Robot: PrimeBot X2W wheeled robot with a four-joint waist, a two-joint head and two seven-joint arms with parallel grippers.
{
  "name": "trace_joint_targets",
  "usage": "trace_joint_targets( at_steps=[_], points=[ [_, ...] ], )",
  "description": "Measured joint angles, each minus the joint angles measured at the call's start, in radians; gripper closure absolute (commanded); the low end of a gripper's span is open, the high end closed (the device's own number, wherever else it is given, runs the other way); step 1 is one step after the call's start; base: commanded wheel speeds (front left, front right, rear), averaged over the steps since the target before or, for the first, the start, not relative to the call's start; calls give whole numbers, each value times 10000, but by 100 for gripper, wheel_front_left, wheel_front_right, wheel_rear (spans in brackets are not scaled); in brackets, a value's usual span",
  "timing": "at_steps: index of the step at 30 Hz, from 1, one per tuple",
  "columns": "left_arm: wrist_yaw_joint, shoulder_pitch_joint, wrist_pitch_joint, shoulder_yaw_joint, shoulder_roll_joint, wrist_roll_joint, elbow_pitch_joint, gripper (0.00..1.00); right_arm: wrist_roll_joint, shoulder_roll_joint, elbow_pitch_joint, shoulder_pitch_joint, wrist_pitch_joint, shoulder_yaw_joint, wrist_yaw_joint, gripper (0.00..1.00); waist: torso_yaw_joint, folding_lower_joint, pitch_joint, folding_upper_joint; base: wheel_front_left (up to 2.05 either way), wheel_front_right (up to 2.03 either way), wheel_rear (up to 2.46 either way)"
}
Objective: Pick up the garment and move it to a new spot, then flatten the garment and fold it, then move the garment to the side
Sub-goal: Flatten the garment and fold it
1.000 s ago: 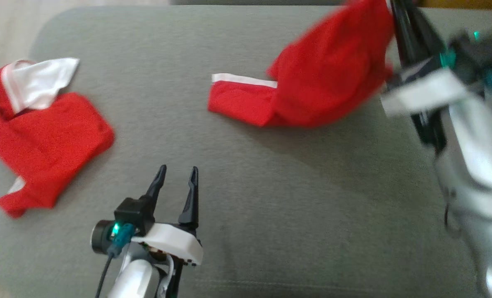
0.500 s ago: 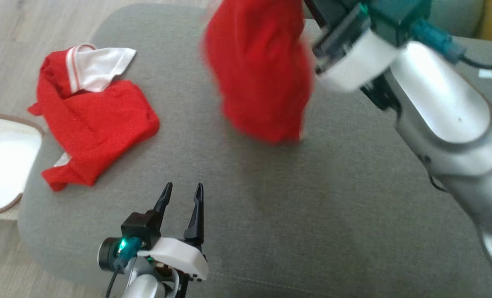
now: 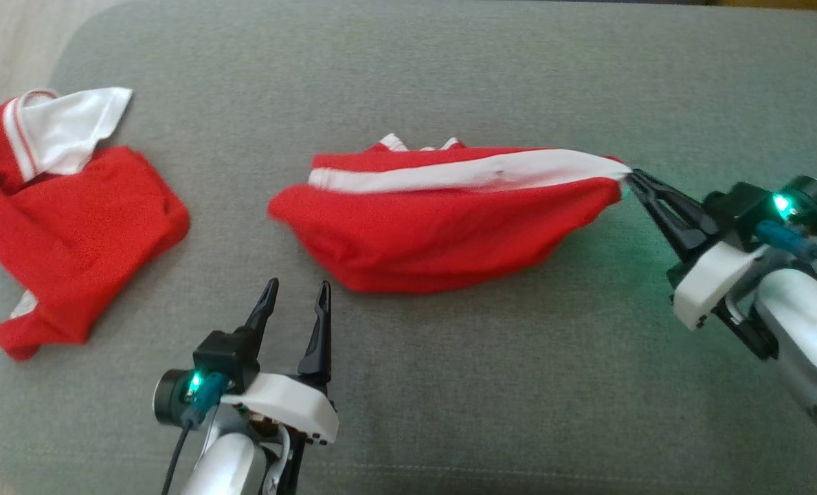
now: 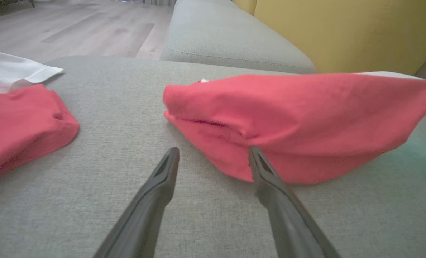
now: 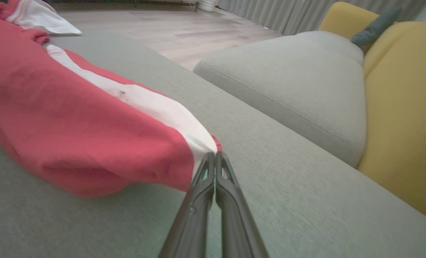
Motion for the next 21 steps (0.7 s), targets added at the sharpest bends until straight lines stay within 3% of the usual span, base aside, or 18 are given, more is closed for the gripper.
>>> trace_joint_targets(
  at_steps=[2,3,4,10,11,14,18,21],
  points=[
    [-71,-4,0,33,0,23,44,0,-111,102,247,213,0,-458,0,100,-139,0,33,0,0,0,0],
    [-79,-4,0,40,0,23,65,0,-184,219,364,321,0,-782,0,63,-198,0,37,0,0,0,0],
    [-79,-4,0,42,0,25,79,0,-284,360,451,454,0,-1141,0,1,-250,0,32,0,0,0,0],
    [-61,4,0,311,-2,82,94,0,-1185,1659,-261,1582,4,-4098,0,0,-469,0,-190,0,0,0,0],
    [-38,13,0,418,0,136,92,0,-1536,2219,-765,2052,4,-5235,0,0,-544,0,-307,0,0,0,0],
    [127,27,0,594,-8,244,71,0,-2034,3083,-1570,2762,4,-6608,0,0,-651,0,-471,0,0,0,0],
    [393,81,0,848,-8,456,35,0,-2318,4247,-2159,3638,4,-7611,0,0,-763,0,-684,0,0,0,0],
    [479,100,0,1053,-6,529,17,0,-2382,4748,-2236,4143,4,-7944,0,0,-832,0,-810,0,0,0,0]
  ],
)
